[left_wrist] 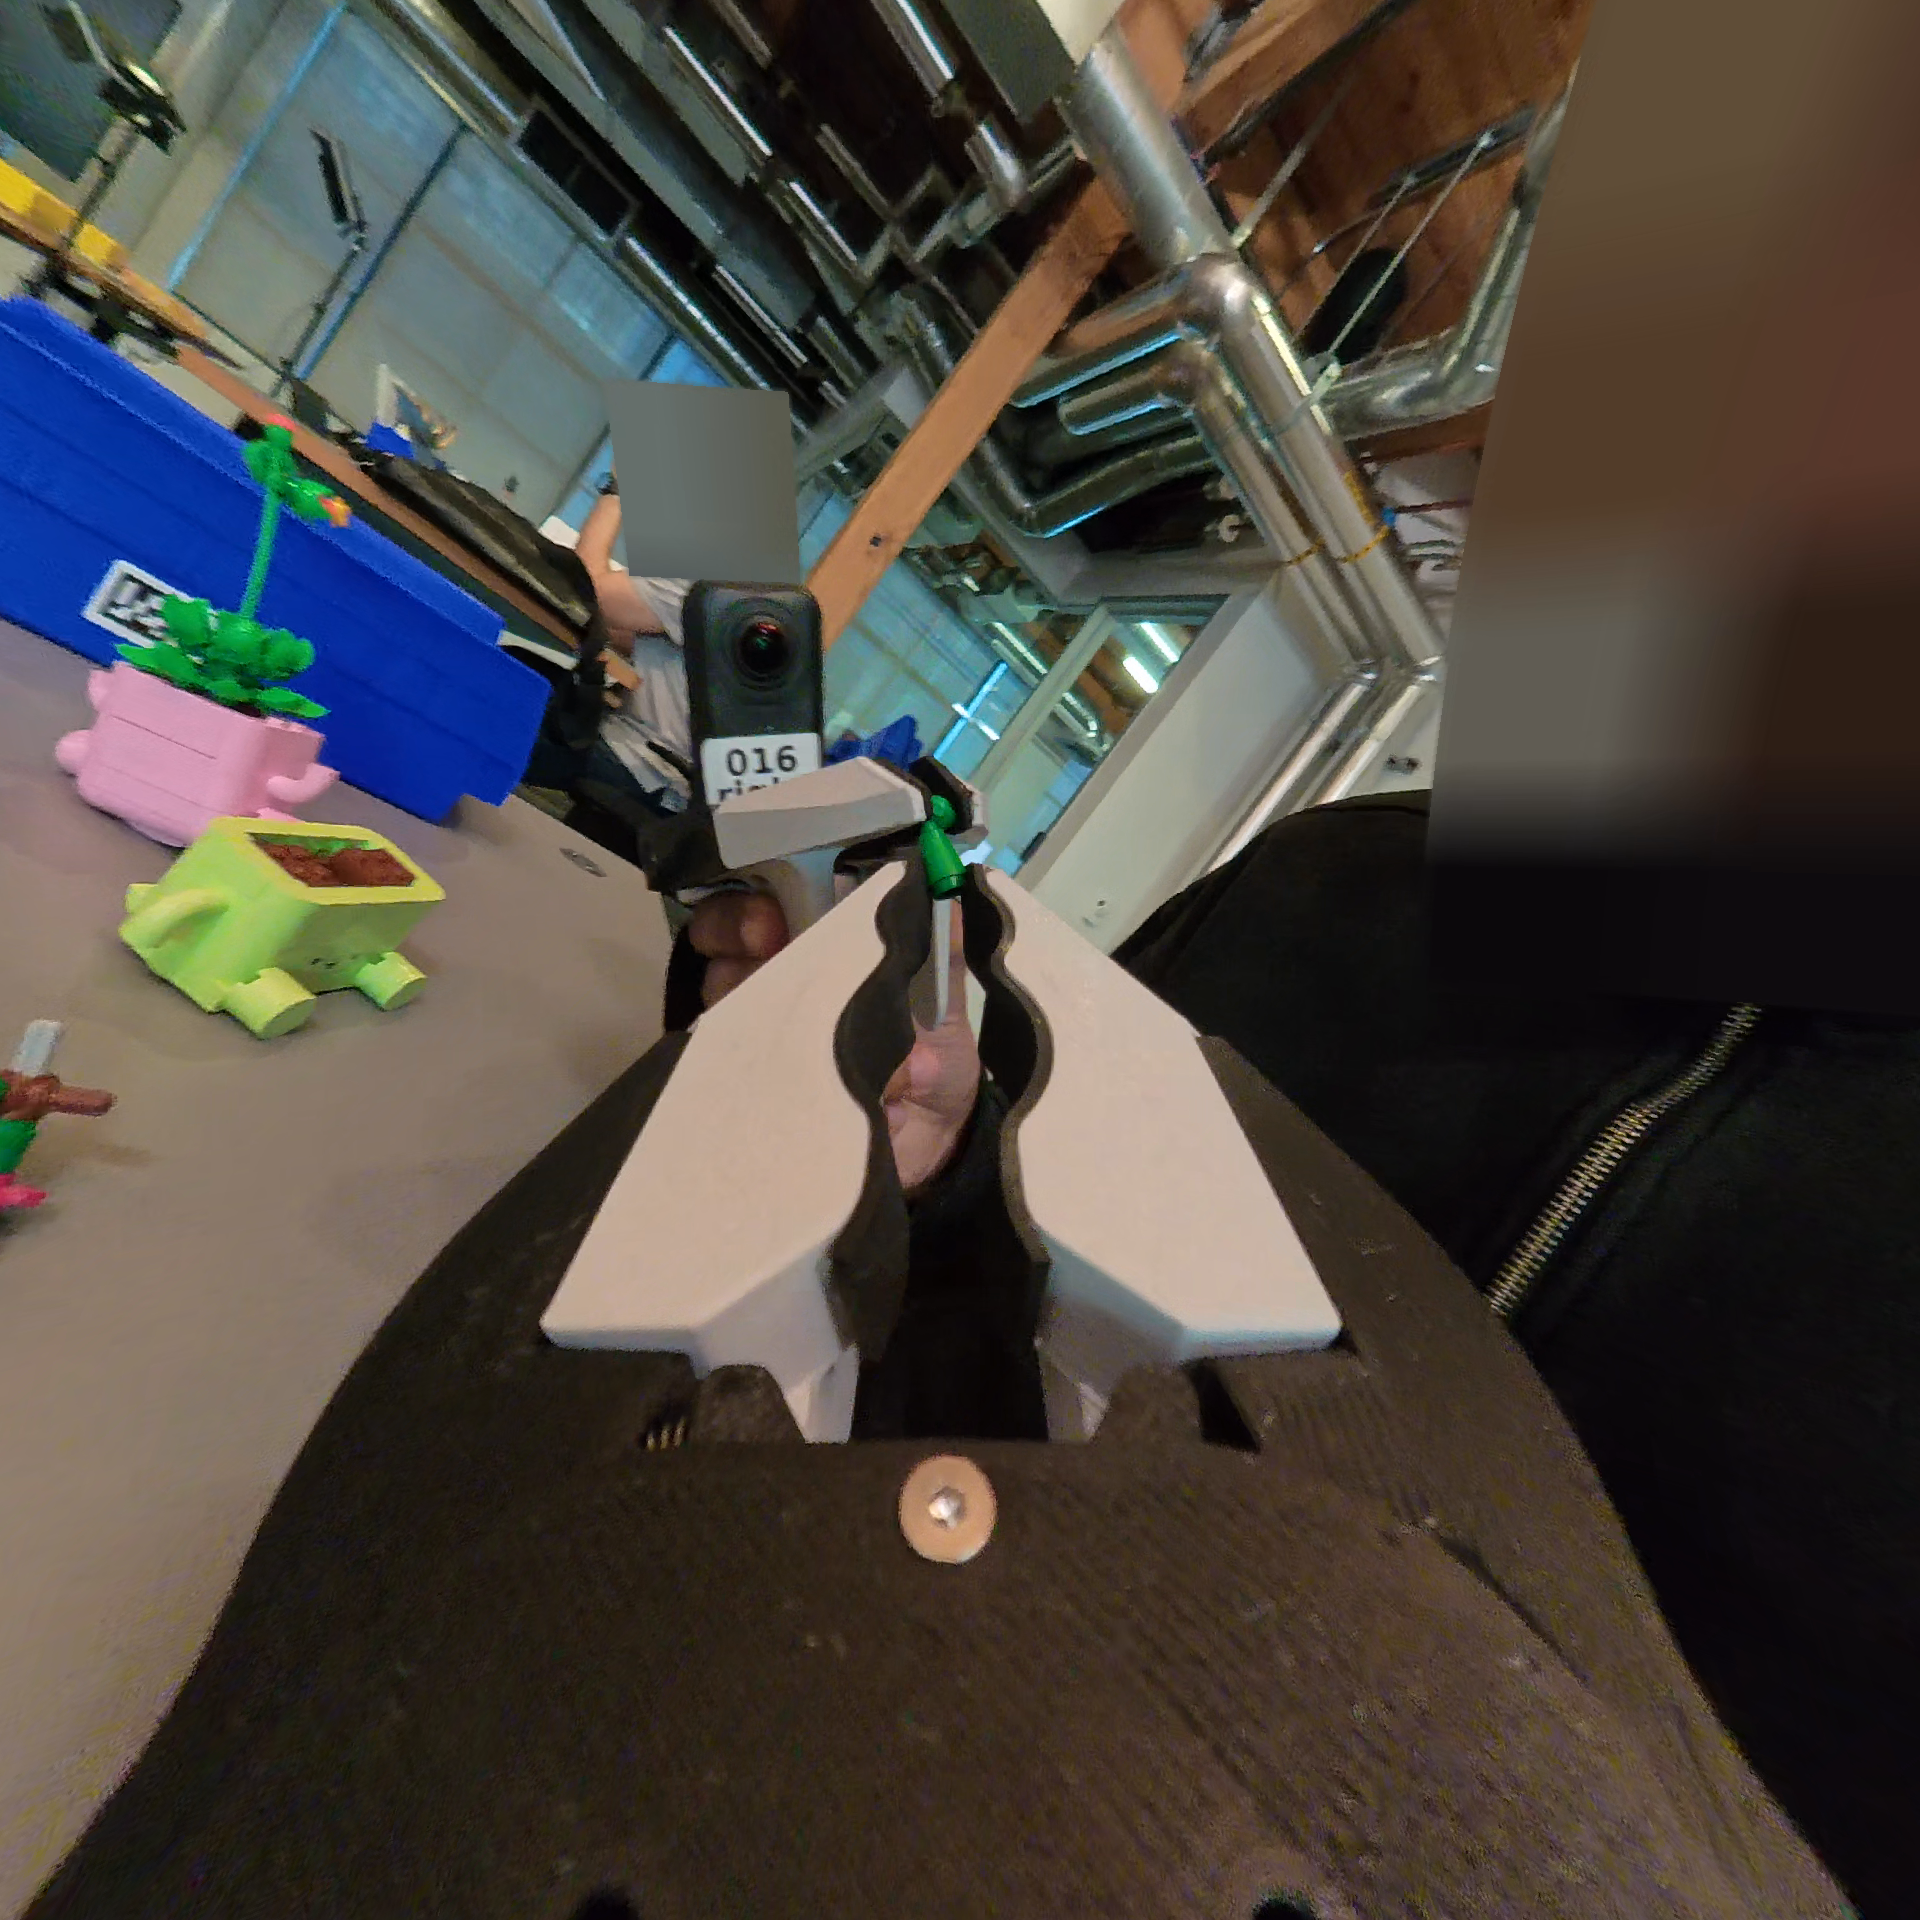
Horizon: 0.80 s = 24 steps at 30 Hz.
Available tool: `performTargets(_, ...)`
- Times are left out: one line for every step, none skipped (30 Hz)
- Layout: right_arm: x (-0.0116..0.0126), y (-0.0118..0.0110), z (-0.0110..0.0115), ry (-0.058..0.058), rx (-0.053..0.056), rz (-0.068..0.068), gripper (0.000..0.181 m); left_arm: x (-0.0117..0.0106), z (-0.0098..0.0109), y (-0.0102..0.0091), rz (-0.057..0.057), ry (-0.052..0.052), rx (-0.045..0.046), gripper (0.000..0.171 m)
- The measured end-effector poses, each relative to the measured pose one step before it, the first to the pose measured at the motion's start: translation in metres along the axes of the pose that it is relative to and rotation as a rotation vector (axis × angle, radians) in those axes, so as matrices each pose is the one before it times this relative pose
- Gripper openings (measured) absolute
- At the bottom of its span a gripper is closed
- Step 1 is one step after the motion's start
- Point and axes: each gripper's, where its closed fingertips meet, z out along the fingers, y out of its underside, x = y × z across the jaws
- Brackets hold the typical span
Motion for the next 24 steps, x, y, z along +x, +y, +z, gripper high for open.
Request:
performTargets(0.00106,0.00064,-0.00038,0.0106,-0.0096,-0.0127,0.002,-0.00069,-0.00005,0.00059,-0.0128,0.006,0.00329,0.004)
performTargets(0.00411,0.00075,-0.00119,0.0507,-0.0173,-0.0543,0.002,-0.00477,-0.00044,0.0004,0.0084,-0.0286,0.00212,0.004)
performTargets(0.00668,0.00168,-0.00175,0.0867,-0.0348,-0.0935,0.003,-0.00651,-0.00053,0.00161,0.0189,-0.0462,-0.01236,0.004)
performTargets(0.00727,0.00235,-0.00151,0.1081,-0.048,-0.1219,0.003,-0.00805,-0.00051,0.00119,0.0386,-0.0662,-0.01665,0.004)
performTargets(0.00543,0.00145,-0.00101,0.1062,-0.0433,-0.1357,0.003,-0.00558,0.0008,0.00049,0.046,-0.0607,-0.01798,0.004)
performTargets(0.00288,-0.00016,-0.00083,0.09,-0.0274,-0.1296,0.003,-0.00215,0.00136,-0.00044,0.0524,-0.0483,-0.0123,0.004)
performTargets(0.00168,-0.00078,-0.00072,0.0689,-0.017,-0.1021,0.003,-0.00154,0.00133,-0.00064,0.043,-0.0429,-0.00781,0.004)
performTargets(0.00145,-0.00039,-0.00043,0.0443,-0.0102,-0.0662,0.003,-0.00127,0.00098,-0.00008,0.037,-0.0369,-0.00662,0.004)
performTargets(0.00129,0.0002,-0.00011,0.0188,-0.0018,-0.0254,0.003,-0.00123,0.00038,-0.00024,0.0233,-0.0246,-0.00117,0.004)
performTargets(0.00136,0.00111,0.0002,0.0036,0.0038,0.0093,0.003,-0.00196,0.00066,0.00068,0.009,-0.0201,-0.00309,0.004)
performTargets(0.00106,0.00127,0.00049,-0.0088,0.0075,0.032,0.003,-0.00141,0.00021,0.00109,0.0044,-0.0097,-0.0016,0.004)
performTargets(-0.00004,-0.00008,0.00011,-0.0244,0.0165,0.0545,0.003,0.00056,-0.00036,-0.00015,-0.0119,0.0124,0.00486,0.004)
performTargets(-0.00089,-0.00156,0.00026,-0.0407,0.0264,0.0804,0.003,0.00164,-0.00044,-0.00188,-0.0251,0.0203,0.01238,0.004)
performTargets(-0.00045,-0.00211,0.00002,-0.0498,0.0288,0.0978,0.003,0.00214,-0.00056,-0.00147,-0.0131,0.0184,0.0115,0.004)
performTargets(0.00907,-0.00494,-0.00313,-0.0004,0.0522,0.1094,0.004,0.007,-0.00035,0.00135,0.0072,0.0442,-0.00445,0.0)
performTargets(0.01743,-0.01164,-0.00964,0.0107,0.0815,0.1289,0.003,0.00818,0.00055,0.00511,0.024,0.0315,-0.02179,0.0)
performTargets(0.01418,-0.01637,-0.01238,-0.0412,0.0705,0.1561,0.003,0.00387,0.00192,0.00375,0.0172,0.0065,-0.01603,0.0)
performTargets(0.00754,-0.01313,-0.00927,-0.0225,0.0332,0.0784,0.003,0.00138,0.0003,-0.0039,-0.0121,0.0056,0.03318,0.0)
performTargets(0.0016,-0.00173,-0.0021,0.0325,-0.0155,-0.0661,0.003,0.0003,-0.00063,-0.00353,-0.0382,0.0214,0.02723,0.0)
performTargets(-0.00656,0.00502,0.00372,0.0286,-0.0404,-0.1045,0.003,-0.00337,-0.00082,0.00034,-0.0189,0.0012,0.00006,0.0)
performTargets(-0.01144,0.005,0.00591,-0.0026,-0.0318,-0.063,0.003,-0.00564,-0.00135,0.00197,0.0079,-0.0217,-0.01059,0.0)
performTargets(-0.00887,0.00452,0.00555,-0.0096,-0.0239,-0.0442,0.004,-0.0038,-0.00145,0.00028,0.0007,-0.016,-0.0023,0.0)
performTargets(-0.00595,0.00453,0.00369,-0.0141,-0.0195,-0.0533,0.004,-0.00186,-0.00154,-0.00306,-0.0122,-0.0083,0.01586,0.0)
performTargets(-0.00509,0.00444,0.00223,-0.026,-0.016,-0.0493,0.004,-0.0014,-0.00138,-0.00431,-0.0136,-0.009,0.02326,0.0)
